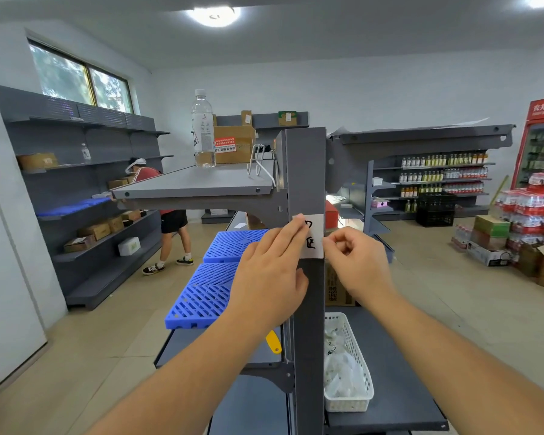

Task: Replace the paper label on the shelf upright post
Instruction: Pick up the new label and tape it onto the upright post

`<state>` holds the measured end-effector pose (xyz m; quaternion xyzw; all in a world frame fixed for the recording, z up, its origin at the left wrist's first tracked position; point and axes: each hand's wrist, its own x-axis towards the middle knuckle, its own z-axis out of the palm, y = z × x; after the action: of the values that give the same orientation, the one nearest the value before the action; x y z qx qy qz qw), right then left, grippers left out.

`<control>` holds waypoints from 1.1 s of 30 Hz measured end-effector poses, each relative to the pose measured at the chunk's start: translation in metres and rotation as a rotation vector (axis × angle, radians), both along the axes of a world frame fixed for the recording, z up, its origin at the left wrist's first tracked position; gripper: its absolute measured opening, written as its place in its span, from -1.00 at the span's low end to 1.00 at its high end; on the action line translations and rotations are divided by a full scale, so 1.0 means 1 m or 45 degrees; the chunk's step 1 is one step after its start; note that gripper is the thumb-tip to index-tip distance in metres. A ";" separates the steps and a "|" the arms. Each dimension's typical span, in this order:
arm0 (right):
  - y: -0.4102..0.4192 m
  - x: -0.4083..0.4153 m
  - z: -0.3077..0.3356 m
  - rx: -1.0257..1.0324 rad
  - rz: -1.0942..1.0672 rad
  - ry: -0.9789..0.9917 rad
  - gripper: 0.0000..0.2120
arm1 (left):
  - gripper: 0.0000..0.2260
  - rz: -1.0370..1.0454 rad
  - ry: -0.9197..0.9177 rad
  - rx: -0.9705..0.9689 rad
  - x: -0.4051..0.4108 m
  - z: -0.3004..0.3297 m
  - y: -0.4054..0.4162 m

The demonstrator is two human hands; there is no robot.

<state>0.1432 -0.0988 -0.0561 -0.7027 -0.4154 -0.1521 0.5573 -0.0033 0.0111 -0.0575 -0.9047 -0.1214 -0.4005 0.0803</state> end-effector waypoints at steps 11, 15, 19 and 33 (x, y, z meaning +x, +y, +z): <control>0.007 -0.002 0.027 0.082 0.035 0.014 -0.79 | -0.74 -0.227 -0.339 -0.574 0.009 0.017 -0.001; 0.012 -0.001 0.031 0.100 0.025 0.069 -0.78 | -0.85 -0.208 -0.510 -0.977 0.019 0.031 -0.003; 0.012 0.001 0.031 0.134 0.076 0.163 -0.77 | -0.79 -0.124 -0.526 -0.934 0.026 0.039 -0.002; 0.008 0.007 0.031 0.093 0.165 0.197 -0.77 | -0.84 -0.168 -0.498 -0.963 0.021 0.040 0.004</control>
<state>0.1502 -0.0908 -0.0252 -0.6633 -0.4098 -0.0761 0.6216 0.0175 0.0151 -0.0180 -0.7833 -0.2144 -0.4960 -0.3073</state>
